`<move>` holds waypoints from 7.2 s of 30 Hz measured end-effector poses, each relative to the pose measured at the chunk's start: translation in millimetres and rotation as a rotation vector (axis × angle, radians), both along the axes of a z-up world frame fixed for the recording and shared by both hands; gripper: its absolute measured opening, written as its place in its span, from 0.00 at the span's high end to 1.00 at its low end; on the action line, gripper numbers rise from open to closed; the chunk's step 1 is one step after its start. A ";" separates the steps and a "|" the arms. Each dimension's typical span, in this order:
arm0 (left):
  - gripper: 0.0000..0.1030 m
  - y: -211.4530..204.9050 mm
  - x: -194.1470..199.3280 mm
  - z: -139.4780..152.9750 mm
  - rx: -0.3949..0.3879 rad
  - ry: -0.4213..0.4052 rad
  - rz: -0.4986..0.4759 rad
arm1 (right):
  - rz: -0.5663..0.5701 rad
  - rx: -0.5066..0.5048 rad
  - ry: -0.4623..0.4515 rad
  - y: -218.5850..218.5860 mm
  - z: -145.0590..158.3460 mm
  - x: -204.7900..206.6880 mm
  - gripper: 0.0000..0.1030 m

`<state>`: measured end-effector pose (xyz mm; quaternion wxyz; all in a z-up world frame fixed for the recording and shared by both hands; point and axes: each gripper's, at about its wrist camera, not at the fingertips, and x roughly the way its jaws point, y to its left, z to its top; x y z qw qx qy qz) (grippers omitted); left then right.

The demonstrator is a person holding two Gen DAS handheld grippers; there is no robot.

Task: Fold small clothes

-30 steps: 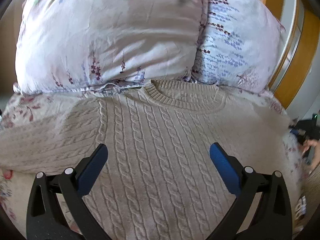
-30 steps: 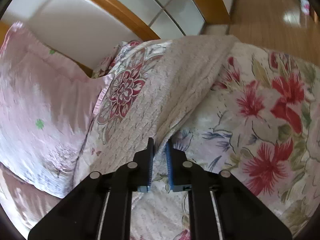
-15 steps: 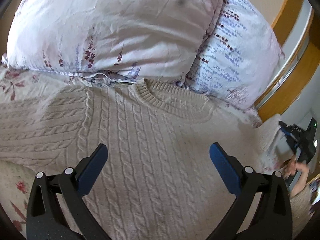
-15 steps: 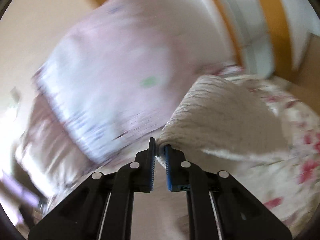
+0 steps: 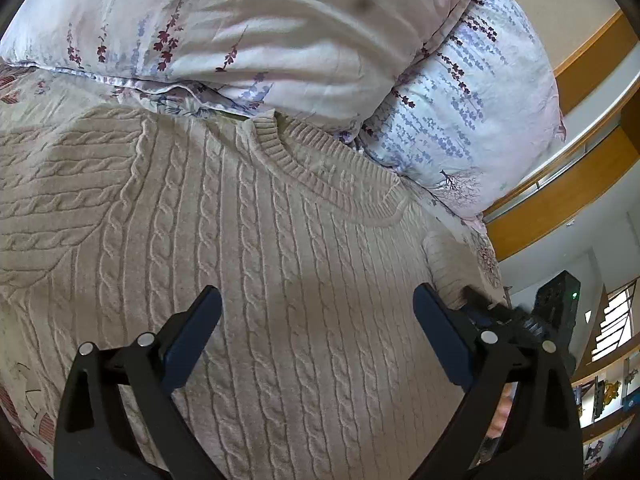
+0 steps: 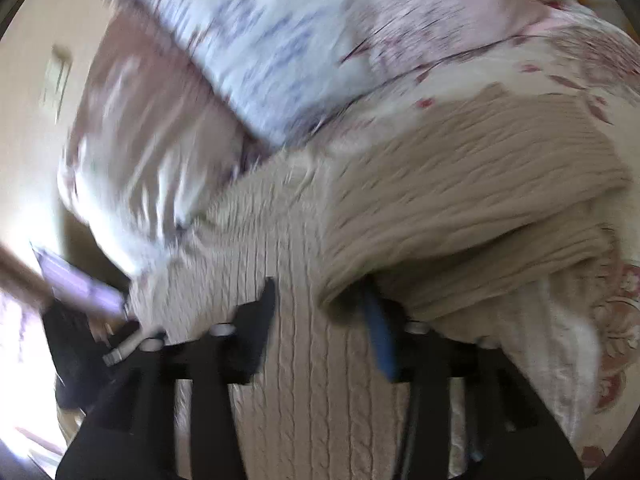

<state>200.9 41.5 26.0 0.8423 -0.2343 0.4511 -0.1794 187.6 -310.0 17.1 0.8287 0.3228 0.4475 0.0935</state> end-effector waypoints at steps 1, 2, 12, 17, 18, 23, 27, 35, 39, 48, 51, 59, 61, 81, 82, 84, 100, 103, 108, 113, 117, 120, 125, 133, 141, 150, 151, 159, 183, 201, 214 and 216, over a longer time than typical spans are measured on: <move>0.07 0.8 -0.3 -0.3 0.003 0.001 0.002 | -0.047 -0.002 -0.008 -8.0 4.1 -1.6 0.50; 0.07 2.7 -1.4 -0.6 0.001 0.003 0.003 | -0.086 -0.005 -0.009 -17.1 6.0 -2.5 0.50; 0.07 17.9 -6.6 -2.6 -0.030 -0.004 0.010 | -0.248 -0.289 -0.088 -17.8 38.3 14.1 0.86; 0.07 26.4 -3.4 -3.8 -0.109 0.009 0.034 | 0.160 -0.320 -0.232 85.2 63.1 24.7 0.86; 0.07 28.1 -2.3 -5.4 -0.133 0.019 0.038 | 0.255 -0.323 -0.213 107.3 57.6 26.2 0.86; 0.15 30.3 2.4 -16.8 -0.188 0.073 0.050 | 0.480 -0.340 -0.102 161.1 17.9 21.7 0.71; 0.21 23.5 7.8 -23.0 -0.220 0.106 0.024 | 0.456 -0.296 -0.068 145.4 13.9 8.1 0.53; 0.50 25.7 23.7 -35.2 -0.255 0.159 0.070 | 0.025 0.093 0.063 15.7 6.6 -20.8 0.53; 0.77 26.6 32.9 -39.7 -0.234 0.162 0.088 | -0.271 0.174 0.092 -53.1 -10.5 -35.0 0.53; 0.93 23.9 43.5 -16.1 -0.098 0.050 0.056 | -0.387 0.137 -0.030 -61.9 1.1 -39.9 0.91; 0.93 28.6 38.4 -16.5 -0.028 0.048 0.065 | -0.364 0.063 0.001 -47.5 4.8 -39.2 0.91; 0.84 31.2 29.5 -26.8 0.074 0.070 0.079 | -0.317 -0.122 0.100 -21.8 2.5 -39.6 0.72; 0.74 41.5 17.6 -18.6 0.060 0.044 0.084 | -0.303 -0.131 0.085 -15.5 8.5 -47.1 0.58; 0.68 299.9 -109.2 -37.2 -0.256 0.071 0.715 | -0.004 -0.005 -0.106 29.1 8.6 -64.3 0.42; 0.68 303.8 -107.5 -40.6 -0.267 0.080 0.737 | -0.004 -0.001 -0.105 29.2 8.0 -65.0 0.42; 0.70 308.8 -103.0 -46.8 -0.298 0.096 0.779 | -0.002 -0.001 -0.105 29.5 8.2 -64.7 0.42; 0.94 341.4 -93.1 -58.6 -0.473 0.065 0.933 | 0.009 0.020 -0.107 30.5 6.7 -64.9 0.41; 0.94 333.6 -90.6 -36.6 -0.464 -0.014 0.902 | 0.013 0.023 -0.107 31.0 6.8 -64.5 0.41; 0.95 295.8 -76.9 12.8 -0.460 -0.152 0.766 | 0.015 0.027 -0.114 31.6 8.8 -65.5 0.41; 0.95 232.0 -53.7 47.5 -0.425 -0.231 0.594 | 0.011 0.034 -0.116 31.4 9.9 -66.1 0.41; 0.95 145.1 -23.5 54.1 -0.417 -0.243 0.390 | 0.008 0.031 -0.117 32.3 9.9 -66.6 0.41; 0.95 77.3 -4.0 40.2 -0.366 -0.205 0.254 | 0.009 0.012 -0.099 34.5 12.3 -66.0 0.41; 0.88 -15.7 18.8 -6.7 -0.164 -0.032 0.082 | 0.046 -0.045 -0.092 40.5 30.4 -68.8 0.41; 0.53 22.2 -33.6 -0.9 -0.128 -0.085 0.071 | 0.244 -0.269 -0.167 77.6 77.6 -49.7 0.41; 0.63 102.3 -43.5 -27.8 -0.154 0.021 0.288 | 0.658 -0.524 -0.383 208.9 98.1 -12.6 0.44; 0.71 114.7 -41.4 -40.6 -0.158 0.051 0.324 | 0.900 -0.666 -0.341 310.1 42.6 31.2 0.50; 0.71 115.3 -41.3 -41.1 -0.162 0.053 0.326 | 0.907 -0.687 -0.339 315.1 38.4 31.7 0.50; 0.81 122.2 -42.3 -47.2 -0.186 0.065 0.340 | 0.784 -0.705 -0.316 307.3 29.0 42.8 0.91; 0.76 119.3 -39.8 -46.3 -0.171 0.065 0.302 | -0.142 -0.009 0.103 -19.1 20.1 15.1 0.60; 0.67 114.8 -33.2 -44.3 -0.152 0.059 0.279 | -0.136 0.009 0.126 -14.1 0.6 18.4 0.76; 0.65 116.1 -30.9 -46.3 -0.172 0.052 0.266 | -0.148 -0.127 0.097 -5.2 8.1 -5.1 0.90; 0.61 115.9 -33.0 -44.6 -0.175 0.054 0.252 | -0.149 -0.129 0.091 -6.6 10.5 -4.0 0.89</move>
